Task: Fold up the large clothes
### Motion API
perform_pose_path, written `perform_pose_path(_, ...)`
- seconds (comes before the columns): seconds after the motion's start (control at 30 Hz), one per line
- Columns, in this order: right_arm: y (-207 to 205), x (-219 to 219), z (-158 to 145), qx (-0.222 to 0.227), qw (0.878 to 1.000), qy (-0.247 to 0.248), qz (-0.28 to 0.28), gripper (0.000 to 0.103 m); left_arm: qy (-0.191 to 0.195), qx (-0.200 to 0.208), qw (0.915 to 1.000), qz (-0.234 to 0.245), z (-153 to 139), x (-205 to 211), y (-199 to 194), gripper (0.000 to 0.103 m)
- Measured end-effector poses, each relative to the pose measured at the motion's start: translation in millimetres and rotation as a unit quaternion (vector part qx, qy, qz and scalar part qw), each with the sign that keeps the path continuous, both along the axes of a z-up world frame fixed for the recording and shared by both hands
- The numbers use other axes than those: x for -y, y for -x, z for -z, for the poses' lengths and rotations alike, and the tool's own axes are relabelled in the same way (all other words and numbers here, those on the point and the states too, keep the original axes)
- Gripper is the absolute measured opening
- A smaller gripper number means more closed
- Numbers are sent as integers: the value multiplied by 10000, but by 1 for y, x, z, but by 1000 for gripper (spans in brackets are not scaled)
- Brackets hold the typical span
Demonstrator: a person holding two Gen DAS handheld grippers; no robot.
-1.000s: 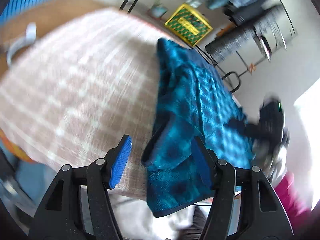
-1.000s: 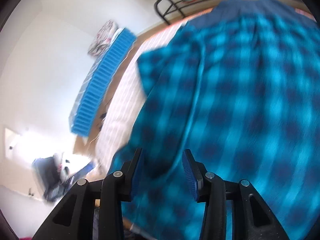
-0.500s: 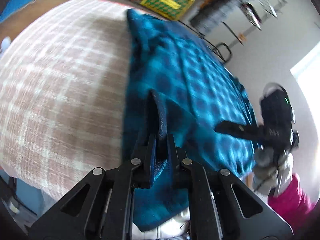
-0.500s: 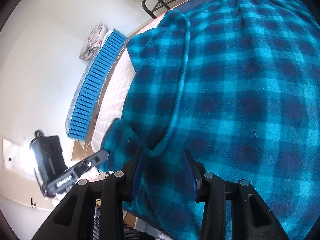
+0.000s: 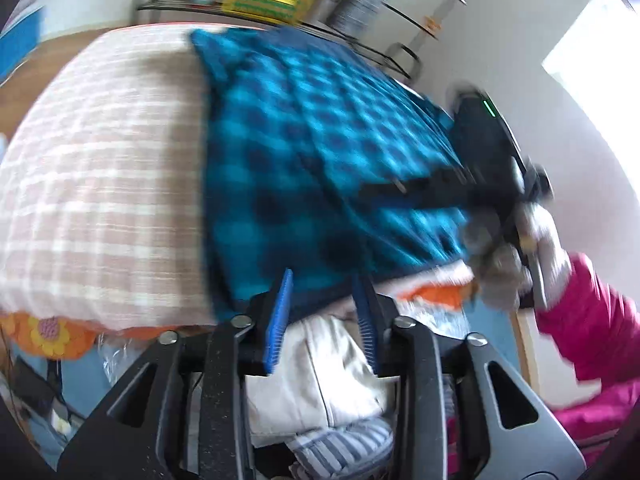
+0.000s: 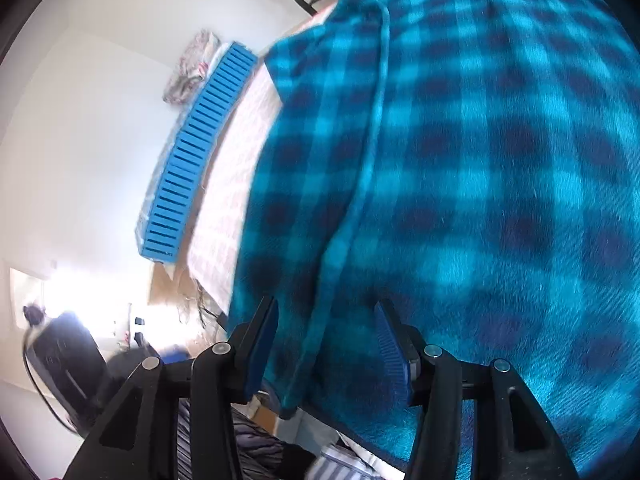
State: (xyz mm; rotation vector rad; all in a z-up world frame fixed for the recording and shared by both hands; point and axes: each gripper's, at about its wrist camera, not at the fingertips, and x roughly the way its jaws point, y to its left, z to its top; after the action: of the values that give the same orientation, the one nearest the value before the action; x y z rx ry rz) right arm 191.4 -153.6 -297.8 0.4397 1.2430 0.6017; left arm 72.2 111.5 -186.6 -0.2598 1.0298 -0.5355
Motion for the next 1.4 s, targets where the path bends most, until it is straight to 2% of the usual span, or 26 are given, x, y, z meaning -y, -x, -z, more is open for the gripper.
perform_pose_path(0.07,-2,-3,-4,95,9997,186,-80,53,140,-145,9992,-353,9,-14,-8,42)
perform_pose_path(0.17,-19,-12,-37,538,9978,343,-174,53,-44,-265,9969,-736,24,-21,-15,42)
perform_pose_path(0.33,-57,-43,-95,1127,9906,603,-496,53,-138,-467,9957,-792,46,-16,-19,42)
perform_pose_path(0.47,-94,-79,-116,1329,9828,1030,-762,53,-83,-528,9946,-892,54,-15,-18,42)
perform_pose_path(0.6,-131,-115,-113,1387,9756,1433,-922,53,-50,-466,9951,-872,57,-13,-13,42)
perform_pose_path(0.63,-138,-123,-110,1400,9738,1529,-936,53,-40,-438,9957,-814,58,-11,-13,39)
perform_pose_path(0.67,-147,-130,-106,1381,9726,1623,-934,53,-77,-419,9960,-780,59,-9,-13,30)
perform_pose_path(0.77,-171,-154,-90,1171,9723,1755,-1006,53,-103,-385,9964,-754,63,-9,-15,13)
perform_pose_path(0.87,-191,-178,-69,1046,9628,2233,-1100,53,274,-544,9943,-873,69,-21,-19,8)
perform_pose_path(0.93,-203,-188,-57,1031,9549,2573,-1061,53,346,-531,9940,-891,68,-25,-19,6)
perform_pose_path(0.97,-208,-193,-51,1024,9517,2702,-1034,50,332,-508,9943,-876,66,-24,-19,6)
perform_pose_path(1.0,-212,-195,-47,1003,9496,2790,-1014,43,317,-475,9948,-848,65,-23,-18,6)
perform_pose_path(1.03,-218,-196,-41,971,9477,2885,-964,22,303,-452,9951,-830,64,-22,-19,6)
perform_pose_path(1.07,-224,-196,-37,893,9487,2892,-918,9,284,-419,9954,-808,63,-21,-18,5)
perform_pose_path(1.13,-234,-190,-31,701,9577,2687,-756,2,314,-380,9957,-789,60,-22,-17,5)
perform_pose_path(1.23,-244,-177,-36,678,9713,2237,-432,1,360,-371,9955,-793,58,-25,-13,5)
perform_pose_path(1.33,-255,-156,-42,538,9892,1366,-2,1,357,-407,9954,-787,60,-26,-10,4)
perform_pose_path(1.37,-257,-154,-42,533,9923,1118,-29,6,347,-434,9954,-784,60,-27,-10,4)
perform_pose_path(1.4,-256,-155,-41,522,9926,1087,-160,13,383,-476,9951,-772,61,-28,-10,5)
